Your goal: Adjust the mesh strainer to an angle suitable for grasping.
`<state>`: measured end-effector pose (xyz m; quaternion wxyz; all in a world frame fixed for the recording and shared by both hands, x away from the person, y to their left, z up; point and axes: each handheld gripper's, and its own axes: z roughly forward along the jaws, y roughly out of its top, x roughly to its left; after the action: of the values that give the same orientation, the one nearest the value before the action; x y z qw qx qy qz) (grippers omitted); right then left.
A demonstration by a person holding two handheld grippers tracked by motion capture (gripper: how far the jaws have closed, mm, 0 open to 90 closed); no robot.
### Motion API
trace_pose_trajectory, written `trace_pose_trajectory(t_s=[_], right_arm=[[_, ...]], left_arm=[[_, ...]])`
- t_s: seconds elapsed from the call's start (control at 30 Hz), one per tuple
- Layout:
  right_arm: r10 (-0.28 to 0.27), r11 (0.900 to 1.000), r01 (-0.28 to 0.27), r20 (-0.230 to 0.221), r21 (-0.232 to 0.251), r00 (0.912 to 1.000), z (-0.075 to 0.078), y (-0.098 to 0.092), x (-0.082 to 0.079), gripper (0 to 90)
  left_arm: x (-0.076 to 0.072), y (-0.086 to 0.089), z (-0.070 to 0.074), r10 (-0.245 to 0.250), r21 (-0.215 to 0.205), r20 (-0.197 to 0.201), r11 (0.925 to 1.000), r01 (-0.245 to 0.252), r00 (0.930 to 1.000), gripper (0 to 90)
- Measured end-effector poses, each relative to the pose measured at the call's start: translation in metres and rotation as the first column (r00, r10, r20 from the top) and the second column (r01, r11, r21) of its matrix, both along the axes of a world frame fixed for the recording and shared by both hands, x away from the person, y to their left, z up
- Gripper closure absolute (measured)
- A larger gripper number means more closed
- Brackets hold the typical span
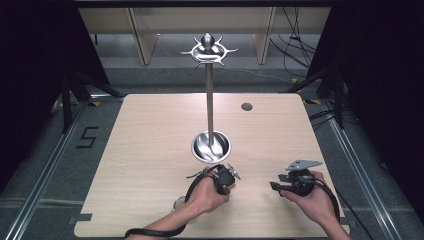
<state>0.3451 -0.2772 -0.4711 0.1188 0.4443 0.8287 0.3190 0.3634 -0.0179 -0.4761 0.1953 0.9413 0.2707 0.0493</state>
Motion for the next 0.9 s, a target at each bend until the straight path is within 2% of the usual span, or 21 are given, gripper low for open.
trace_pose_trajectory(t_s=[0.03, 0.07, 0.1, 0.13, 0.17, 0.23, 0.3, 0.33, 0.37, 0.4, 0.5, 0.53, 0.57, 0.67, 0.7, 0.73, 0.77, 0.8, 0.83, 0.87, 0.9], right_arm=[[-0.015, 0.999, 0.014, 0.027, 0.030, 0.9995, -0.002, 0.002, 0.000, 53.3], [-0.015, 1.000, 0.015, 0.003, 0.025, 0.9999, 0.002, 0.002, -0.001, 53.3], [-0.033, 0.998, 0.031, 0.049, 0.052, 0.9982, -0.001, 0.004, -0.002, 53.4], [-0.033, 0.998, 0.031, 0.049, 0.052, 0.9982, -0.001, 0.004, -0.002, 53.4], [-0.008, 1.000, 0.008, 0.010, 0.024, 0.9999, 0.005, 0.004, -0.001, 53.4], [-0.002, 1.000, 0.001, 0.031, 0.025, 0.9995, 0.003, 0.004, -0.001, 53.4], [0.003, 1.000, -0.003, 0.011, 0.018, 0.9999, 0.003, 0.005, 0.000, 53.5], [-0.027, 0.998, 0.025, 0.033, 0.054, 0.9991, -0.001, 0.007, 0.000, 53.5], [0.002, 1.000, -0.003, 0.024, 0.019, 0.9997, 0.002, 0.004, 0.000, 53.5], [0.002, 1.000, -0.003, 0.024, 0.019, 0.9997, 0.002, 0.004, 0.000, 53.5], [-0.014, 0.999, 0.013, 0.029, 0.030, 0.9995, 0.000, 0.006, -0.001, 53.5], [0.005, 1.000, -0.006, 0.050, 0.022, 0.9987, 0.000, 0.005, 0.000, 53.5], [-0.009, 0.999, 0.008, 0.039, 0.039, 0.9992, 0.000, 0.006, -0.001, 53.6], [0.008, 1.000, -0.008, 0.028, 0.023, 0.9996, 0.000, 0.006, 0.000, 54.1], [-0.025, 0.998, 0.024, 0.015, 0.054, 0.9996, 0.000, 0.009, -0.002, 54.0], [-0.025, 0.998, 0.024, 0.015, 0.054, 0.9996, 0.000, 0.009, -0.002, 54.0], [-0.025, 0.999, 0.024, 0.015, 0.049, 0.9996, 0.001, 0.009, -0.002, 54.0], [-0.025, 0.999, 0.024, 0.015, 0.049, 0.9996, 0.001, 0.009, -0.002, 54.0], [-0.016, 0.999, 0.015, 0.039, 0.041, 0.9991, 0.000, 0.008, -0.001, 54.0], [0.011, 1.000, -0.011, 0.029, 0.013, 0.9995, 0.003, 0.004, 0.000, 54.0], [-0.006, 1.000, 0.005, 0.022, 0.028, 0.9997, 0.003, 0.004, -0.001, 54.1]], left_arm=[[0.002, 0.000, 0.001, -0.001, 0.000, -0.003, 1.0000, 0.001, 1.0000, 88.3], [0.005, -0.001, 0.001, -0.003, -0.002, -0.007, 1.0000, 0.003, 1.0000, 88.3], [0.005, -0.002, -0.002, 0.014, -0.027, -0.004, 0.9995, -0.014, 0.9999, 88.4], [0.006, -0.002, -0.002, 0.014, -0.019, -0.018, 0.9997, -0.014, 0.9997, 88.4], [0.008, -0.003, -0.002, 0.005, -0.004, -0.020, 1.0000, -0.005, 0.9998, 88.4], [0.008, -0.005, -0.005, 0.017, -0.002, -0.023, 0.9999, -0.017, 0.9996, 88.4], [0.011, -0.006, -0.006, 0.013, 0.020, -0.019, 0.9997, -0.012, 0.9997, 88.4], [0.011, -0.006, -0.006, 0.023, 0.023, -0.017, 0.9995, -0.022, 0.9996, 88.5], [0.013, -0.006, -0.005, 0.023, 0.027, -0.018, 0.9994, -0.023, 0.9996, 88.5], [0.015, -0.005, -0.005, 0.025, 0.031, -0.011, 0.9992, -0.024, 0.9996, 88.5], [0.022, 0.000, -0.005, 0.083, 0.013, -0.046, 0.9965, -0.083, 0.9955, 88.6], [0.022, 0.000, -0.005, 0.083, 0.013, -0.046, 0.9965, -0.083, 0.9955, 88.6], [0.024, 0.001, -0.005, 0.125, 0.003, -0.057, 0.9921, -0.125, 0.9904, 88.6], [0.030, 0.005, -0.005, 0.121, 0.004, -0.043, 0.9927, -0.121, 0.9917, 88.6], [0.035, 0.009, -0.005, 0.130, -0.009, -0.041, 0.9914, -0.131, 0.9906, 88.7], [0.035, 0.009, -0.005, 0.130, -0.009, -0.041, 0.9914, -0.131, 0.9906, 88.8], [0.034, 0.010, -0.005, 0.178, -0.022, -0.069, 0.9834, -0.180, 0.9815, 88.8], [0.036, 0.013, -0.005, 0.169, -0.017, -0.060, 0.9853, -0.170, 0.9838, 88.8], [0.038, 0.015, -0.005, 0.185, -0.021, -0.059, 0.9823, -0.186, 0.9811, 88.9], [0.040, 0.018, -0.004, 0.196, -0.018, -0.057, 0.9802, -0.197, 0.9789, 88.9], [0.042, 0.021, -0.003, 0.217, -0.023, -0.059, 0.9755, -0.219, 0.9744, 88.9]])
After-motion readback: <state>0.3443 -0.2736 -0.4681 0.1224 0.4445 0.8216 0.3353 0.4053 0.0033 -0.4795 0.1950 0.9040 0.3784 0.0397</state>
